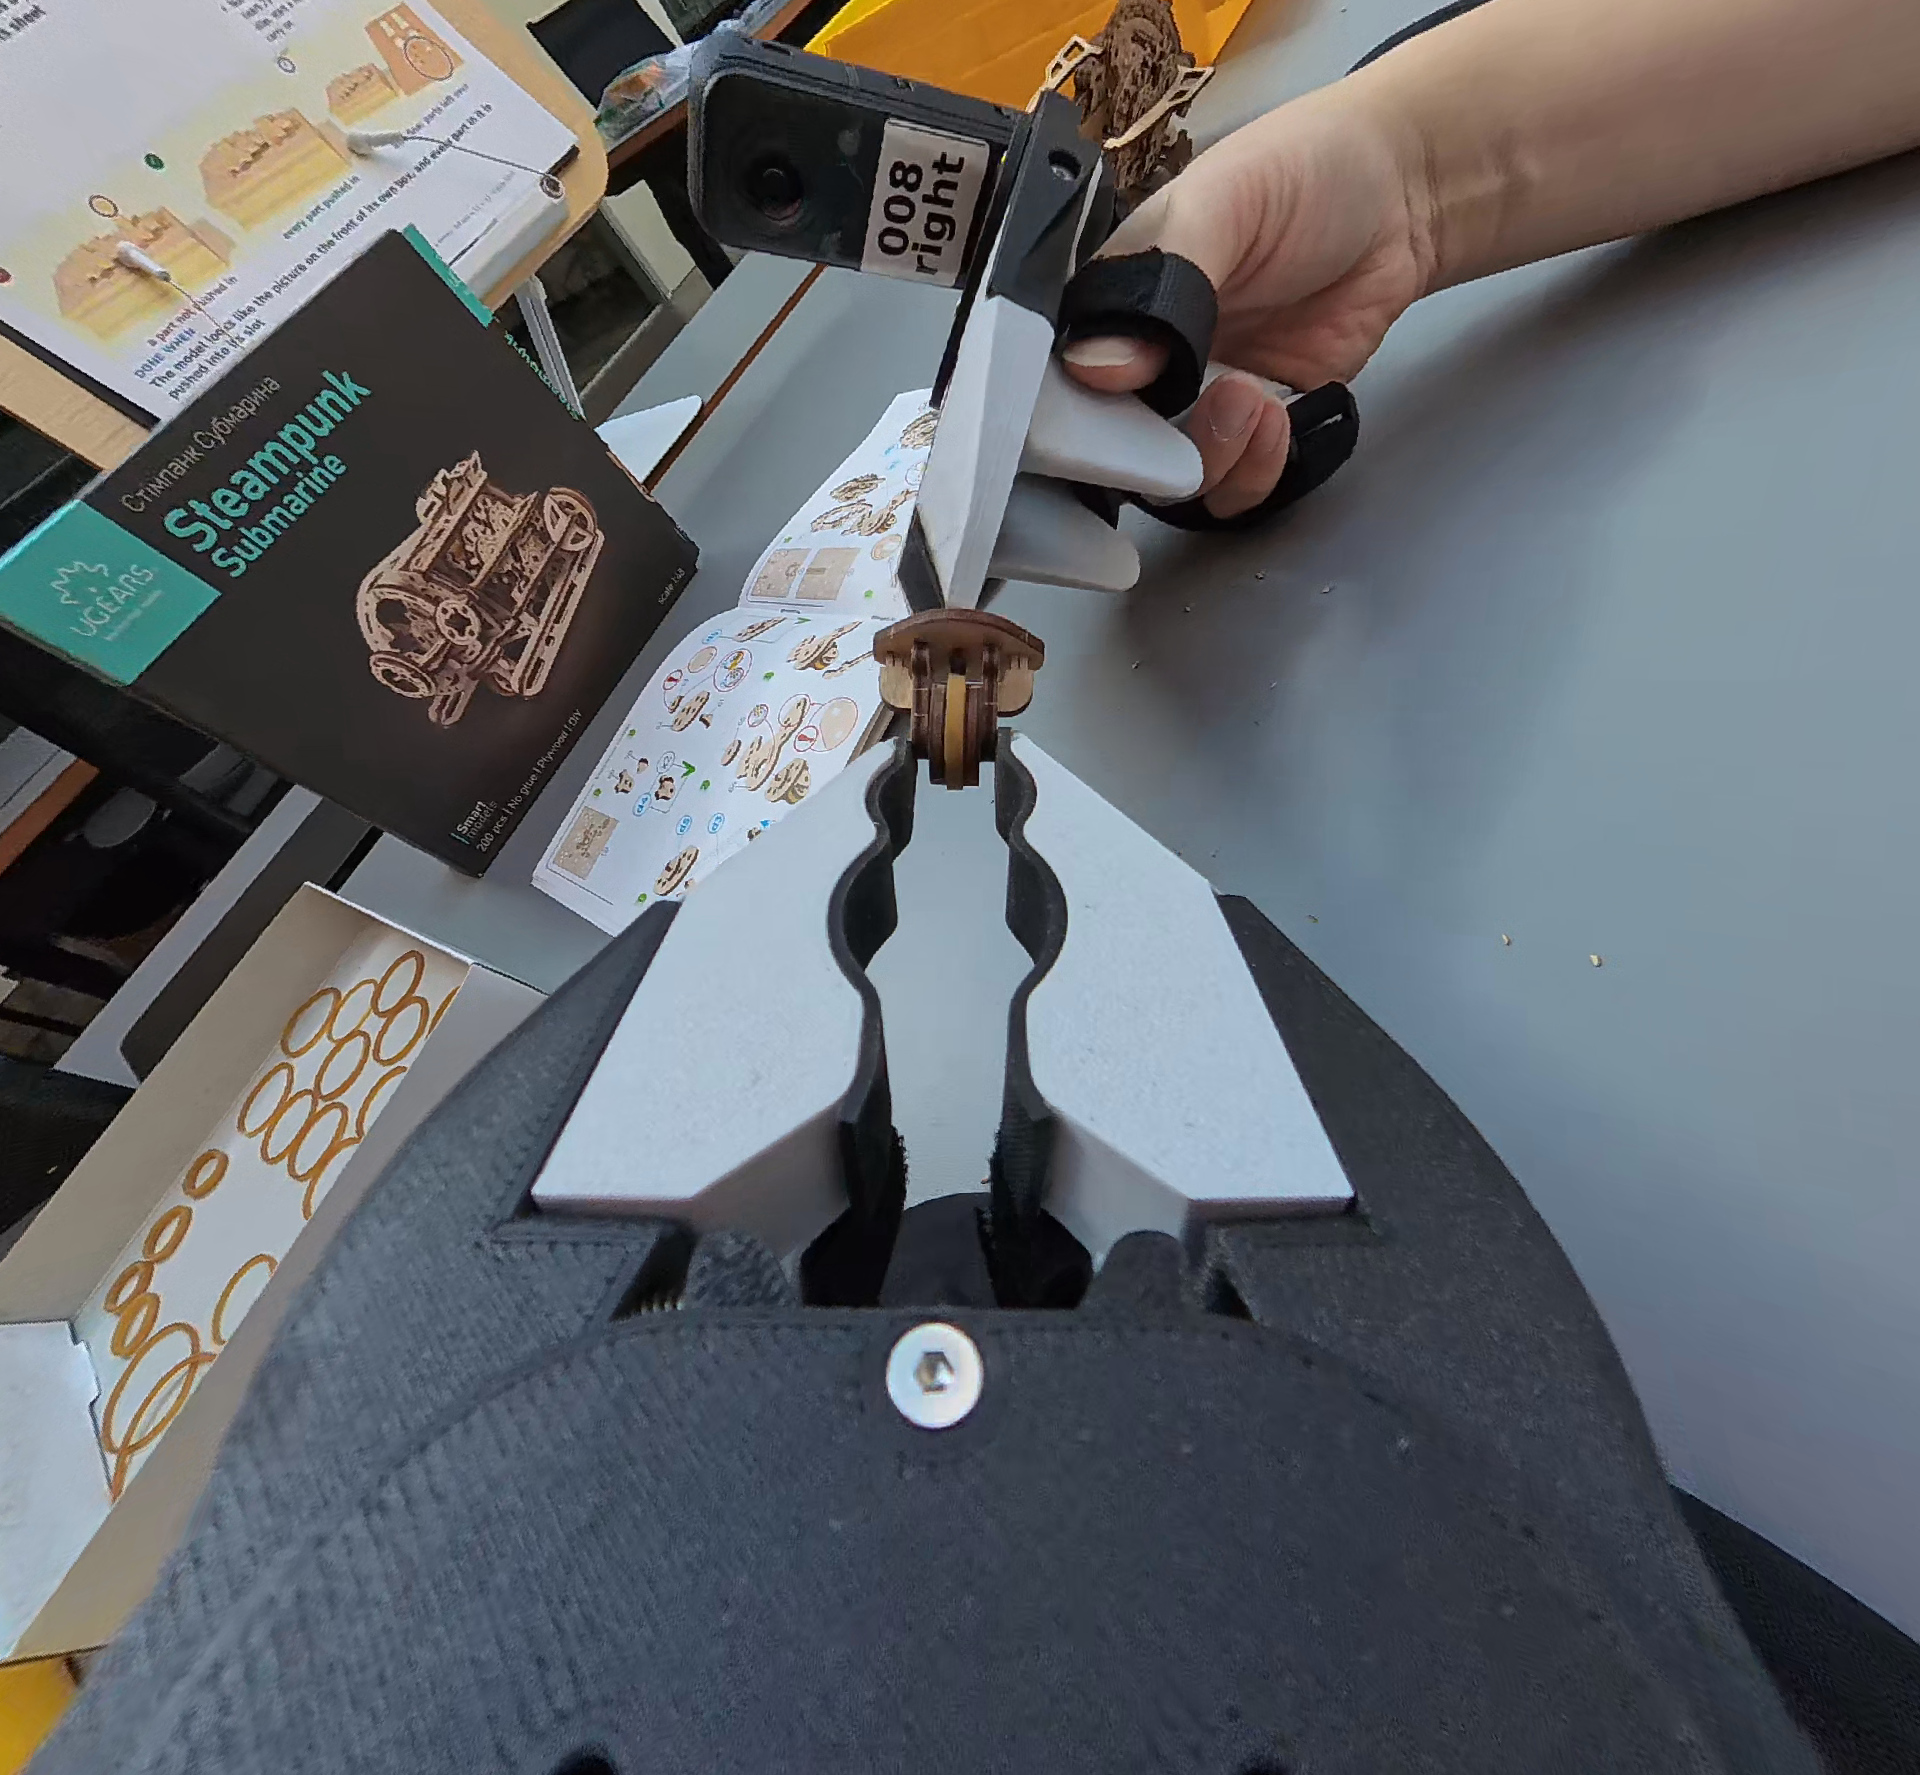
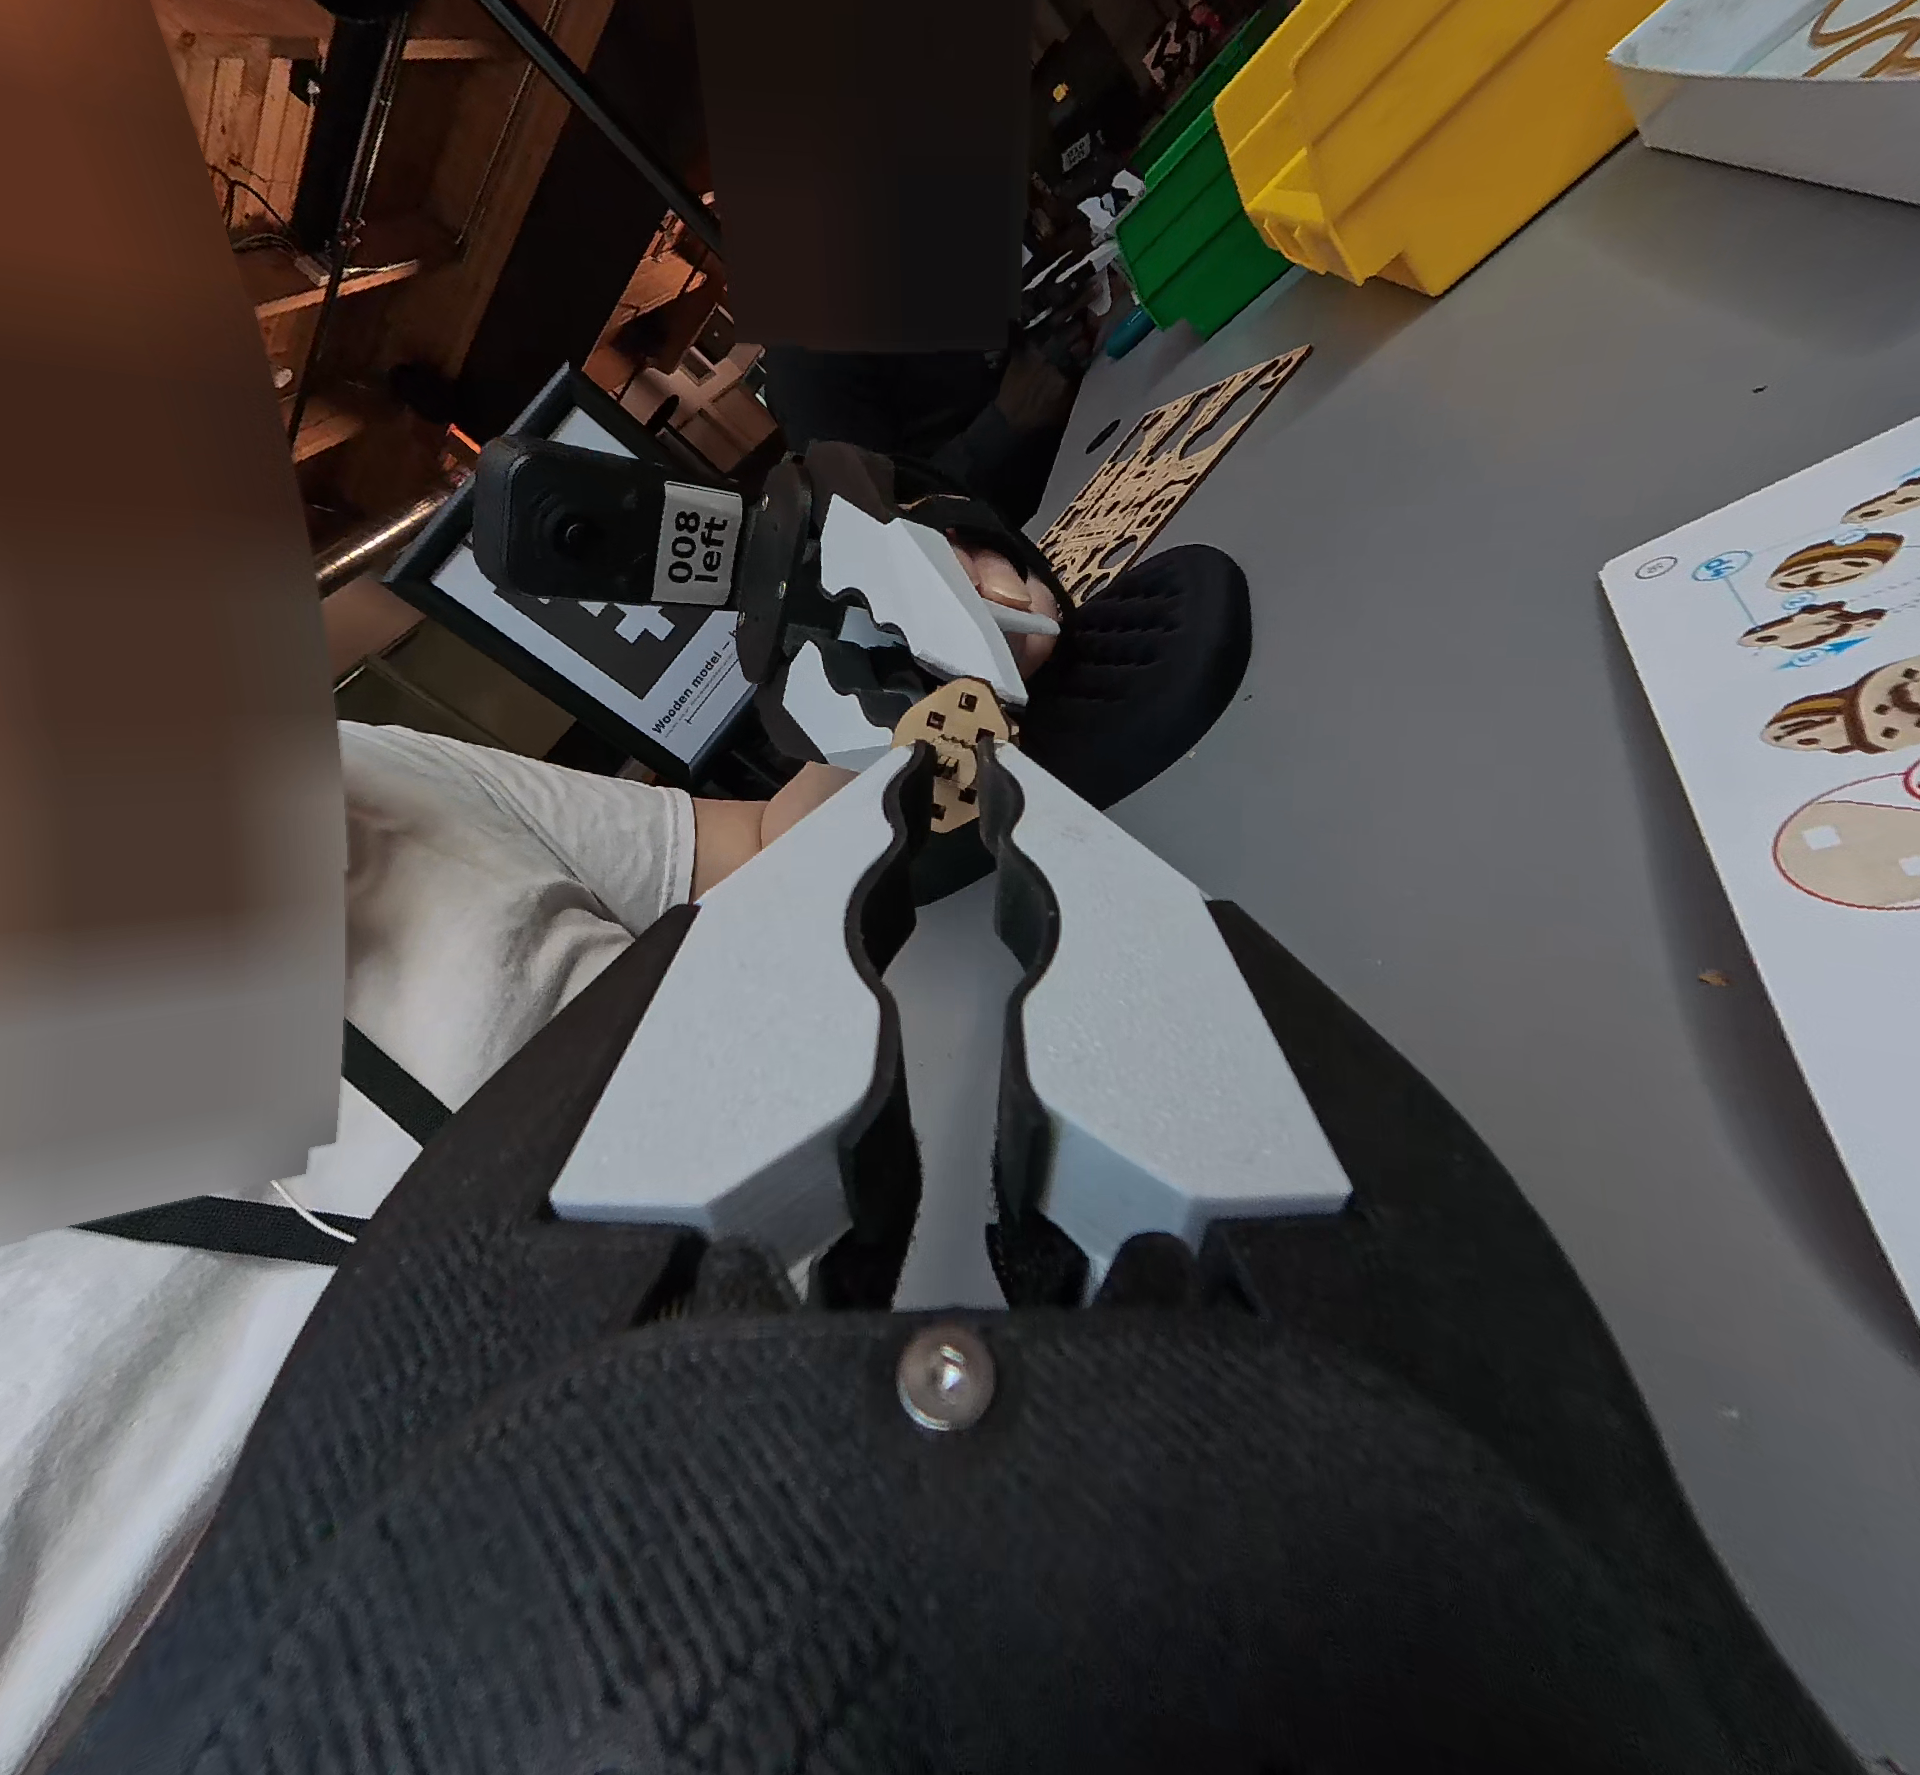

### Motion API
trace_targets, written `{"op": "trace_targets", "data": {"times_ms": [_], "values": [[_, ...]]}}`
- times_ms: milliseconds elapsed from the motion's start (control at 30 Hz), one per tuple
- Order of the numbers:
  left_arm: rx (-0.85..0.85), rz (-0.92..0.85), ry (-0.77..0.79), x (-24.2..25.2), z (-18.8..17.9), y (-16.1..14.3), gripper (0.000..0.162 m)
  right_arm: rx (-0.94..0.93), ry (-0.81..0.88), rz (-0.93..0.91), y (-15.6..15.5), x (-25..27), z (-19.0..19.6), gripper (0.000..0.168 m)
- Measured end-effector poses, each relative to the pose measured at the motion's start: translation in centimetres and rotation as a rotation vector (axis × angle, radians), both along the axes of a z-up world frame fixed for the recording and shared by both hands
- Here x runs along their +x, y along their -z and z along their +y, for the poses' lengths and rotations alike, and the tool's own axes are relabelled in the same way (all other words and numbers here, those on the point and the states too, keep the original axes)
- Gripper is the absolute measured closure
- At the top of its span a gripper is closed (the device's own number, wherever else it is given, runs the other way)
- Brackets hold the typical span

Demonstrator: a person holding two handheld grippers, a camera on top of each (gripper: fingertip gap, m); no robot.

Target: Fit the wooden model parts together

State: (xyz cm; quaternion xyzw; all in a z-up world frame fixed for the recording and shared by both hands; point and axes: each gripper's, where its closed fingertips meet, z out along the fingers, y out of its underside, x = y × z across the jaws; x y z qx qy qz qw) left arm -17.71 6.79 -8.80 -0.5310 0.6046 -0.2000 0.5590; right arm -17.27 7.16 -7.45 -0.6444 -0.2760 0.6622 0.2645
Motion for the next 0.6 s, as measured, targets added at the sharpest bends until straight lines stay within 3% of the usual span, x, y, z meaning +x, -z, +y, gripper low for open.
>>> {"op": "trace_targets", "data": {"times_ms": [600], "values": [[0.002,-0.078,0.033,0.3,-0.6,-1.3,0.149,0.058,0.036,-0.046,-1.4,0.2,-0.7,0.159]]}}
